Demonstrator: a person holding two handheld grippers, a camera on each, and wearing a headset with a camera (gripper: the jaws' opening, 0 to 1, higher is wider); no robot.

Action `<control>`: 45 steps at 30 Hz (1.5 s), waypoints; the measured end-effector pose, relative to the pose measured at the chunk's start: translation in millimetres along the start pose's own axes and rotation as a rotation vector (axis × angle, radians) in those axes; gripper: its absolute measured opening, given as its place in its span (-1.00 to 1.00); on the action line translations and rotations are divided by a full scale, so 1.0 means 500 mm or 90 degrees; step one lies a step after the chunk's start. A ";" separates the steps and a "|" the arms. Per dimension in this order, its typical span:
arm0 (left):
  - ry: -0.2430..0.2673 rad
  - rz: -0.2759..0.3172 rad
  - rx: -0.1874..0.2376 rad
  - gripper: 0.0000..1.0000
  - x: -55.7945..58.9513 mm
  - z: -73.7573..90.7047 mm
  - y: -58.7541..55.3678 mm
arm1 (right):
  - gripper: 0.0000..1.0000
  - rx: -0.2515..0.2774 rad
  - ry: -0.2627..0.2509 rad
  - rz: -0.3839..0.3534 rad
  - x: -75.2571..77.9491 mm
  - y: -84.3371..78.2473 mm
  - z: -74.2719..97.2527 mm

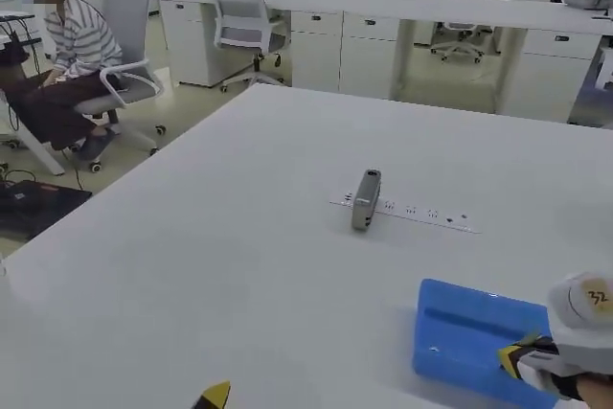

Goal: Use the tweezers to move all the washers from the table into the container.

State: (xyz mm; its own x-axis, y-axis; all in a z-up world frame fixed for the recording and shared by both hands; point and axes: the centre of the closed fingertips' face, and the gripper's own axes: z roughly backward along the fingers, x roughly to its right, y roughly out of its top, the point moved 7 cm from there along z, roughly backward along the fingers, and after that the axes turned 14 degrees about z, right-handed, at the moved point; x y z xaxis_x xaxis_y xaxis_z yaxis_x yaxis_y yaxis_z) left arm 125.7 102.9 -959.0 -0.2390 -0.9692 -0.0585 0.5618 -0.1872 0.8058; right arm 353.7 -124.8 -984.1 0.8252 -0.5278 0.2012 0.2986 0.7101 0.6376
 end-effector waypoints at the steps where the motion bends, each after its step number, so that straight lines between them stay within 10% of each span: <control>1: -0.001 0.001 0.000 0.82 0.000 0.000 0.000 | -0.95 0.001 0.003 -0.005 0.000 -0.001 0.001; 12: -0.007 0.010 0.022 0.73 0.000 0.009 0.013 | -0.94 -0.001 0.001 -0.029 0.000 -0.001 0.014; 23: -0.035 0.059 0.089 0.53 -0.006 0.034 0.101 | -0.94 0.071 -0.013 -0.008 0.000 0.051 0.086; 33: -0.155 0.029 0.139 0.08 0.029 0.050 0.211 | -0.96 0.141 0.052 0.065 -0.092 0.095 0.179; 45: -0.323 -0.001 0.117 -0.47 0.115 0.040 0.263 | -0.98 0.131 0.162 0.137 -0.232 0.066 0.230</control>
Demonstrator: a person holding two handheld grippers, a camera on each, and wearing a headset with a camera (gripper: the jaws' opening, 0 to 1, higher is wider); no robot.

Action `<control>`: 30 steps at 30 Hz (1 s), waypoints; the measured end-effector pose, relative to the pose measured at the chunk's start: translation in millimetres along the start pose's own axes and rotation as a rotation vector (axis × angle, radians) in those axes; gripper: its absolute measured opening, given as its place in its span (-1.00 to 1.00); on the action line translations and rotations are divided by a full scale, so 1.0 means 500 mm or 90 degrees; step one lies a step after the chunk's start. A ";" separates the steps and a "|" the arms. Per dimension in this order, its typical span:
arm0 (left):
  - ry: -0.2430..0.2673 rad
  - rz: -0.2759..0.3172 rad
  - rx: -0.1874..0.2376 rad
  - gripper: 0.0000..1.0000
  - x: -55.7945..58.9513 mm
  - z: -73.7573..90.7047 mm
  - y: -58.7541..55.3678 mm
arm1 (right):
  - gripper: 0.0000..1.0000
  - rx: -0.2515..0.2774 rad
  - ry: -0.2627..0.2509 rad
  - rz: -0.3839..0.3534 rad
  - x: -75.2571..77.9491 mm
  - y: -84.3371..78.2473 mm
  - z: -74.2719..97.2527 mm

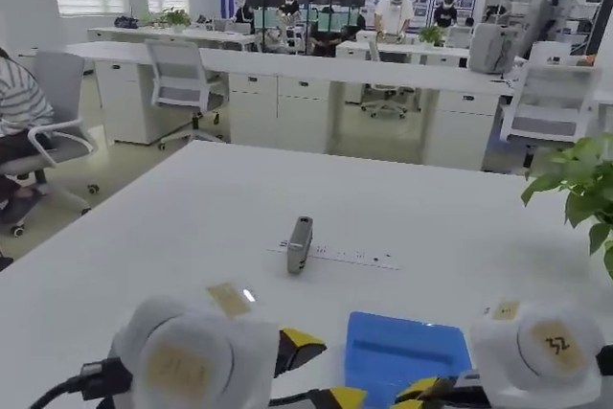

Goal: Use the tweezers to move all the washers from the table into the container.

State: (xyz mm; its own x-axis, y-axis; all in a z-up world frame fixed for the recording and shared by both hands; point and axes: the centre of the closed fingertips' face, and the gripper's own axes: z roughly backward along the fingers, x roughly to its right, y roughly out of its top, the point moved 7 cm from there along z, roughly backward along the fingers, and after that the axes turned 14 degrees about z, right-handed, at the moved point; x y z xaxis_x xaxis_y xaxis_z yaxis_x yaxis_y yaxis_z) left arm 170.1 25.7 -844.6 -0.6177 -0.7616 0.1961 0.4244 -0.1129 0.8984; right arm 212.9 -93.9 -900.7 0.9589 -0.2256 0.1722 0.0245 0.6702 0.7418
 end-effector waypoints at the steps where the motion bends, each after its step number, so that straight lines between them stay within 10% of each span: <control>1: -0.015 -0.001 -0.003 -0.48 0.005 -0.005 0.001 | -0.98 -0.001 0.006 0.002 -0.006 0.000 0.001; 11: -0.204 -0.034 -0.074 -0.71 0.056 -0.047 -0.001 | -0.97 -0.004 0.092 0.030 -0.051 0.012 0.012; 30: -0.317 -0.150 -0.084 -1.00 0.074 -0.060 0.006 | -0.92 0.009 0.163 0.066 -0.069 0.005 0.012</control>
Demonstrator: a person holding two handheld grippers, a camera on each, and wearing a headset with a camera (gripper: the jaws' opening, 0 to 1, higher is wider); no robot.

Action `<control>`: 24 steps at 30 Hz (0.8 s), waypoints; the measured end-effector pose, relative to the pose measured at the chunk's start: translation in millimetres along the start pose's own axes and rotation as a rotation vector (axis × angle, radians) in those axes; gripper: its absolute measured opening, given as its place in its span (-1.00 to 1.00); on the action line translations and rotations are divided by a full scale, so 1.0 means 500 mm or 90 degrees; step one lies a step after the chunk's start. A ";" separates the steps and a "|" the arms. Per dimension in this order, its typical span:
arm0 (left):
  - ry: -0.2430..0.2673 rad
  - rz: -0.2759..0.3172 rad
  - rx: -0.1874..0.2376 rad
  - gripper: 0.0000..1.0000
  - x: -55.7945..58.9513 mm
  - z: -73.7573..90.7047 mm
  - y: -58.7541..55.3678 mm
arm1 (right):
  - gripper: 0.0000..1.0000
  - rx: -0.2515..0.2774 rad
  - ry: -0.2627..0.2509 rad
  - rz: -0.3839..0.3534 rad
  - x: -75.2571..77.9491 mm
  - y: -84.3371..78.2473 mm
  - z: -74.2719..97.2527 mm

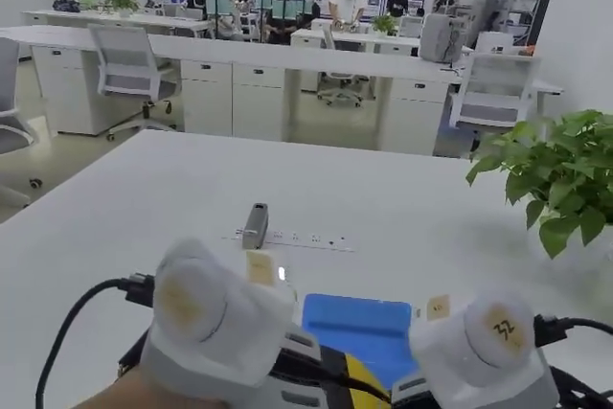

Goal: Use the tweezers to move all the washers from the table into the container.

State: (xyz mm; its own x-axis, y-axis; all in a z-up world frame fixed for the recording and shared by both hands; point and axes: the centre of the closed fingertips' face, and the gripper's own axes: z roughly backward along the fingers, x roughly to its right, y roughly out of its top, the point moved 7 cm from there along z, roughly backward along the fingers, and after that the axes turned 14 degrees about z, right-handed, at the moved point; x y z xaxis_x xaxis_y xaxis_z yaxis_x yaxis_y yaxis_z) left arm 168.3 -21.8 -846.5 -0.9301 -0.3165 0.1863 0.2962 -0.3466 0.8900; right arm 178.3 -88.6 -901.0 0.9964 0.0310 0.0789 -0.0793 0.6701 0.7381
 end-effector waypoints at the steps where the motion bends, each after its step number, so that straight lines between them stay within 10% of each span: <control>1: -0.003 0.000 -0.001 -1.00 -0.002 0.002 0.000 | -0.92 0.002 0.001 -0.001 0.000 -0.002 0.000; 15: -0.014 -0.041 0.003 -1.00 -0.004 0.015 0.009 | -0.81 0.053 0.011 -0.063 0.013 -0.008 0.005; 18: -0.023 -0.012 0.060 -1.00 -0.005 0.023 0.031 | -0.75 0.034 0.010 -0.042 0.010 -0.014 0.001; 24: -0.024 -0.024 0.055 -1.00 -0.006 0.029 0.040 | -0.81 0.062 0.004 -0.060 0.019 -0.007 0.005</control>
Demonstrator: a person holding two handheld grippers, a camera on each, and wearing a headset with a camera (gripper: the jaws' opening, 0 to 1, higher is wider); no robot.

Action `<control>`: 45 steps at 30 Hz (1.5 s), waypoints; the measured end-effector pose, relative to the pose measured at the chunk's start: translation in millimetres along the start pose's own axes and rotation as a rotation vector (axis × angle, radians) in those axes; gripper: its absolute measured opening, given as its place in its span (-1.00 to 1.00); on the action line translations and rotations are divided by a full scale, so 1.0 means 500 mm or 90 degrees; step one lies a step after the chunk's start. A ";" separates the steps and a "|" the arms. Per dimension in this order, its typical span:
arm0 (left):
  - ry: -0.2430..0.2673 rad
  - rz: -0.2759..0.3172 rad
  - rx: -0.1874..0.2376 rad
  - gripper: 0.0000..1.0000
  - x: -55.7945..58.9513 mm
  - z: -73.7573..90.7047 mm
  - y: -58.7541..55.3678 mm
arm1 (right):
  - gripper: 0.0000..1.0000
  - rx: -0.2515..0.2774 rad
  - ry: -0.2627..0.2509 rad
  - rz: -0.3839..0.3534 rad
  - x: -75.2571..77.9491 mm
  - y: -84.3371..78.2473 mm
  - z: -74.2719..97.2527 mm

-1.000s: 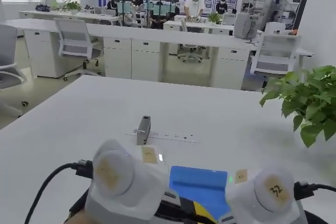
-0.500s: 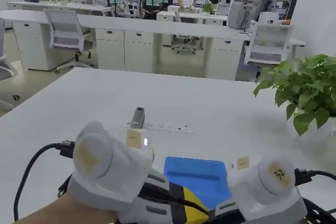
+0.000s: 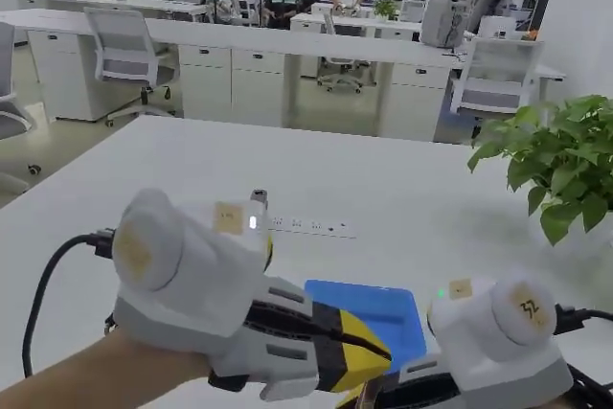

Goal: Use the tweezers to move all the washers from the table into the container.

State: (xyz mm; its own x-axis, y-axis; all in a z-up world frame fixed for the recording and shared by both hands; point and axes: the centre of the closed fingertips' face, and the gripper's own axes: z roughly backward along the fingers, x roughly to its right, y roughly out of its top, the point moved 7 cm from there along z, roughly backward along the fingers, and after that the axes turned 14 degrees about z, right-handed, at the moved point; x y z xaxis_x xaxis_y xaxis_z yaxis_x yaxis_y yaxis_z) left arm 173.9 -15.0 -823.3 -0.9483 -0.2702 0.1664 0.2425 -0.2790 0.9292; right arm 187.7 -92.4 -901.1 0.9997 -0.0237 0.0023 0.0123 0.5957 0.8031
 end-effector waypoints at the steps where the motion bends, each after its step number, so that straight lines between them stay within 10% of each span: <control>1: 0.002 0.000 0.000 -1.00 -0.001 0.000 0.000 | -0.81 -0.001 0.001 0.002 0.000 0.000 0.000; 6: 0.018 0.002 0.008 -1.00 -0.008 0.005 -0.004 | -0.82 0.005 0.004 -0.017 0.009 -0.007 0.002; 22: 0.057 -0.016 -0.082 -1.00 -0.046 -0.040 -0.104 | -0.93 -0.251 0.012 0.148 0.042 -0.106 -0.024; 29: 0.084 0.004 -0.090 -1.00 -0.065 -0.069 -0.155 | -0.91 -0.276 0.016 0.159 0.066 -0.151 -0.047; 45: 0.092 -0.061 -0.213 -1.00 -0.126 -0.110 -0.256 | -0.87 -0.351 0.049 0.210 0.118 -0.229 -0.096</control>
State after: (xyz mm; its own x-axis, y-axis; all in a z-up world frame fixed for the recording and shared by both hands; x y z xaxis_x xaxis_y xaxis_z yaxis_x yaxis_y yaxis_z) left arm 213.9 -13.0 -970.7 -0.9369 -0.3494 0.0129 0.2300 -0.5881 0.7754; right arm 246.1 -123.3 -1021.7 0.9509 0.2776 0.1372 -0.3085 0.8872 0.3431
